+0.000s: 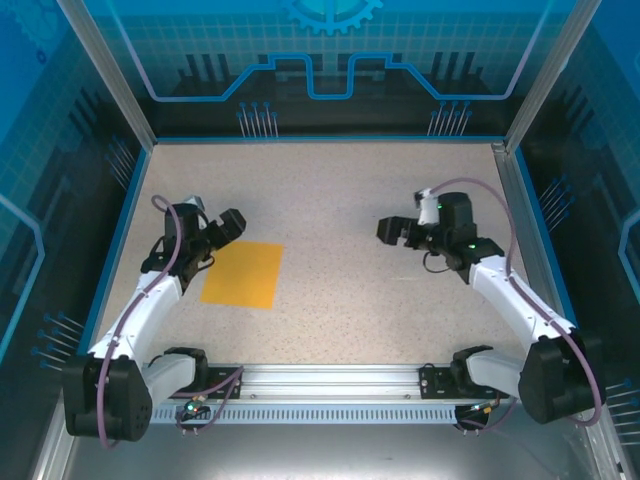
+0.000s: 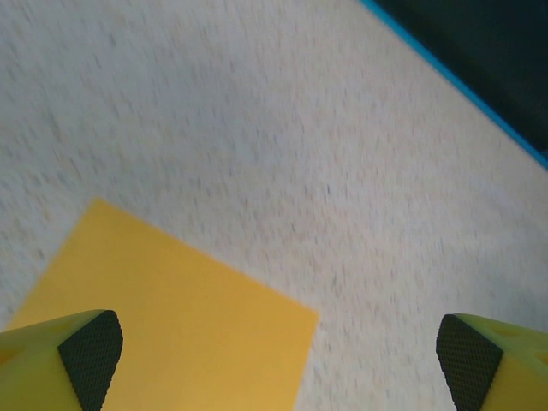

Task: Fold a paper plane with a square sheet of paper (pick it up from the middle)
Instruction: Move the square sheet of paper to the center of the table.

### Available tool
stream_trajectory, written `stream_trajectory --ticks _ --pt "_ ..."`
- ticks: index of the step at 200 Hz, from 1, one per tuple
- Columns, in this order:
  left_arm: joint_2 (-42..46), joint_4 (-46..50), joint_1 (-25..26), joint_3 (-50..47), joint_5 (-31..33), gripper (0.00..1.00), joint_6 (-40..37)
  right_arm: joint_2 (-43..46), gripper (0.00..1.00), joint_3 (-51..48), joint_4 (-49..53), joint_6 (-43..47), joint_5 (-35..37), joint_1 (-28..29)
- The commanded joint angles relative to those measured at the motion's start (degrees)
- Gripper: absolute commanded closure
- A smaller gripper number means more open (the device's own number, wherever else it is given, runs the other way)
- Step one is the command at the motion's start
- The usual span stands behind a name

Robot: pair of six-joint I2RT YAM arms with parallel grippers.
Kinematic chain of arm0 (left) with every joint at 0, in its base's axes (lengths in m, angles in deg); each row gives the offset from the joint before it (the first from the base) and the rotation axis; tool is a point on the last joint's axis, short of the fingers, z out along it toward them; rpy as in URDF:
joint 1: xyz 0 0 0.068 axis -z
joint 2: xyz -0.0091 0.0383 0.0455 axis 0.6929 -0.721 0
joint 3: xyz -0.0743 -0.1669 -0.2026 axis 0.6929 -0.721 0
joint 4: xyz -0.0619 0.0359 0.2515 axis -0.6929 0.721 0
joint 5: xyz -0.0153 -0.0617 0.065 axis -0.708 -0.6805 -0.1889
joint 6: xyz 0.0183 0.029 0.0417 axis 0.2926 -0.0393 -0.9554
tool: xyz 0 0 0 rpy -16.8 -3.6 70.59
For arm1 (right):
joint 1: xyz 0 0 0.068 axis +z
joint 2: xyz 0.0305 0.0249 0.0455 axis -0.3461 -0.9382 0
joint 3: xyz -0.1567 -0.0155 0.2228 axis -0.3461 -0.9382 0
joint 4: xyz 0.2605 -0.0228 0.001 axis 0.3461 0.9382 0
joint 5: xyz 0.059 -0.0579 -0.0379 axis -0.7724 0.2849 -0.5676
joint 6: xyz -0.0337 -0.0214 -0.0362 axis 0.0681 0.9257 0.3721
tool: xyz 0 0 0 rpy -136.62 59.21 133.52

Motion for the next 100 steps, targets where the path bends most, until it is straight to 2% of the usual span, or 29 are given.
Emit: stream_trajectory --ticks 1,15,39,54,68,100 --pt "-1.1 6.1 1.1 -1.4 -9.2 0.02 0.3 -1.6 0.01 1.0 4.0 -5.1 5.5 7.7" --pt "-2.3 5.7 2.1 -2.4 -9.6 0.01 -0.3 -3.0 0.01 1.6 4.1 -6.3 9.8 12.0" --pt "-5.5 4.3 4.2 -3.0 -11.4 0.01 0.3 -6.4 0.01 5.1 4.3 -7.1 11.0 14.9" --pt "-8.0 4.5 6.2 -2.8 -10.2 0.01 1.3 -7.6 0.01 5.3 4.7 -8.4 14.7 16.7" --pt "-10.2 4.7 7.9 -2.9 -9.7 0.02 1.7 -7.9 0.01 6.5 5.4 -10.8 18.2 17.5" --pt "-12.5 4.4 11.8 -4.8 -7.2 0.01 3.4 -5.5 0.01 5.1 5.1 -13.9 21.1 17.5"
